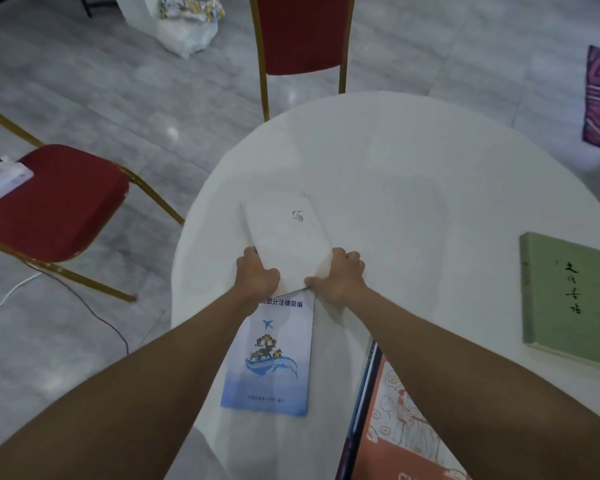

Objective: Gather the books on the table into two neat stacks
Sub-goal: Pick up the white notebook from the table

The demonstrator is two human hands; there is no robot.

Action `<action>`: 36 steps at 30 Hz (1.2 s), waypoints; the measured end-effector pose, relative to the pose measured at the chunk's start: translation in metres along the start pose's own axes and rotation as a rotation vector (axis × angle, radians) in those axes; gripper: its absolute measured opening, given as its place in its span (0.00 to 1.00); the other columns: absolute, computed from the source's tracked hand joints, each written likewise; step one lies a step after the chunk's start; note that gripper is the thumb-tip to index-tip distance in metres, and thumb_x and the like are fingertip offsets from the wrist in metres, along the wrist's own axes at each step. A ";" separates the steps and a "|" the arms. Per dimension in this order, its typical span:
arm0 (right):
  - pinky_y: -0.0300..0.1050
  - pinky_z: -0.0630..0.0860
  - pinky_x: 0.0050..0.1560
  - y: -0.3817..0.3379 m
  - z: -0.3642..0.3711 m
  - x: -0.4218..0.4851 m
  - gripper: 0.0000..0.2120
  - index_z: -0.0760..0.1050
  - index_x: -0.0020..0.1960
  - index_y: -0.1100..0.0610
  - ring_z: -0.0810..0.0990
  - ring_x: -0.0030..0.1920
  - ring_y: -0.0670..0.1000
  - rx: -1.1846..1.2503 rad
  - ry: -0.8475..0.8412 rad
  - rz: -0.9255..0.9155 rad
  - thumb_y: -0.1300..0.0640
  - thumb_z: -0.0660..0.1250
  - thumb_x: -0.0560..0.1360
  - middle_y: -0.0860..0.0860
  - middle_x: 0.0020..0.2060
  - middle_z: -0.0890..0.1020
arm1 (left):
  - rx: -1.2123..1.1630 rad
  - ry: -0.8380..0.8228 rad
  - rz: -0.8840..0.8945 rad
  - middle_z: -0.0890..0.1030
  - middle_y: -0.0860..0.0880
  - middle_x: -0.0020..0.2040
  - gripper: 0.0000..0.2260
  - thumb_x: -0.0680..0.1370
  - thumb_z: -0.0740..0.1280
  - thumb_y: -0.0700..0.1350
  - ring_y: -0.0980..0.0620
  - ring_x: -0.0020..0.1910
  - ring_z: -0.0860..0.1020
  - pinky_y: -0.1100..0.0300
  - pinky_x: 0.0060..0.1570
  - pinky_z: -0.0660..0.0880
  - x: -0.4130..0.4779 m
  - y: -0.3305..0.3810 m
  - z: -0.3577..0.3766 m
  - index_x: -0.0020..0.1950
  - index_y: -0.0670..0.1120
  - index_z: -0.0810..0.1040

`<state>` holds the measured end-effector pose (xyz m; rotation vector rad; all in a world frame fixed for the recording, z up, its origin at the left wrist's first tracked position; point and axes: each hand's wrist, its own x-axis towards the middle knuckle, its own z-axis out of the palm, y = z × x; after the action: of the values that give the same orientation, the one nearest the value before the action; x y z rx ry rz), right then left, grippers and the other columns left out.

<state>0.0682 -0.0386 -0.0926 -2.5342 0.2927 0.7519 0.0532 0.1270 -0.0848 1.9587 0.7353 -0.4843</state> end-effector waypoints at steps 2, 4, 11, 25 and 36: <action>0.50 0.67 0.64 0.000 -0.004 -0.003 0.41 0.61 0.72 0.59 0.62 0.70 0.60 0.031 -0.006 0.040 0.42 0.75 0.69 0.58 0.67 0.64 | -0.083 -0.023 0.015 0.72 0.42 0.64 0.22 0.75 0.64 0.37 0.43 0.59 0.75 0.54 0.44 0.78 0.000 0.004 -0.001 0.68 0.44 0.65; 0.51 0.68 0.65 0.001 -0.008 -0.006 0.42 0.61 0.73 0.59 0.63 0.71 0.60 0.058 -0.006 0.069 0.42 0.75 0.69 0.58 0.68 0.64 | -0.118 -0.047 0.050 0.73 0.43 0.62 0.22 0.75 0.64 0.37 0.44 0.57 0.75 0.53 0.50 0.78 -0.002 0.009 -0.002 0.68 0.44 0.64; 0.52 0.75 0.63 0.020 -0.033 -0.025 0.34 0.61 0.72 0.60 0.76 0.62 0.56 0.427 -0.032 0.116 0.47 0.68 0.73 0.55 0.63 0.75 | -0.251 -0.170 0.133 0.74 0.52 0.48 0.22 0.76 0.63 0.34 0.52 0.45 0.75 0.56 0.44 0.76 -0.025 0.028 0.003 0.68 0.43 0.63; 0.50 0.82 0.49 0.103 -0.069 -0.094 0.24 0.70 0.64 0.56 0.83 0.49 0.53 0.730 -0.012 0.138 0.51 0.68 0.71 0.51 0.51 0.81 | -0.143 -0.343 0.219 0.77 0.49 0.49 0.24 0.75 0.62 0.34 0.52 0.43 0.78 0.60 0.37 0.76 -0.119 0.033 0.049 0.69 0.48 0.62; 0.46 0.81 0.49 0.202 -0.050 -0.176 0.14 0.80 0.54 0.58 0.84 0.50 0.53 0.579 0.026 0.123 0.56 0.71 0.69 0.51 0.47 0.85 | 0.364 -0.280 0.359 0.74 0.37 0.60 0.18 0.74 0.63 0.36 0.39 0.58 0.77 0.48 0.59 0.77 -0.193 0.001 0.111 0.64 0.34 0.70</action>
<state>-0.1204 -0.2261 -0.0343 -1.9906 0.5863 0.5743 -0.0924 -0.0284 -0.0195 2.2354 0.1149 -0.6870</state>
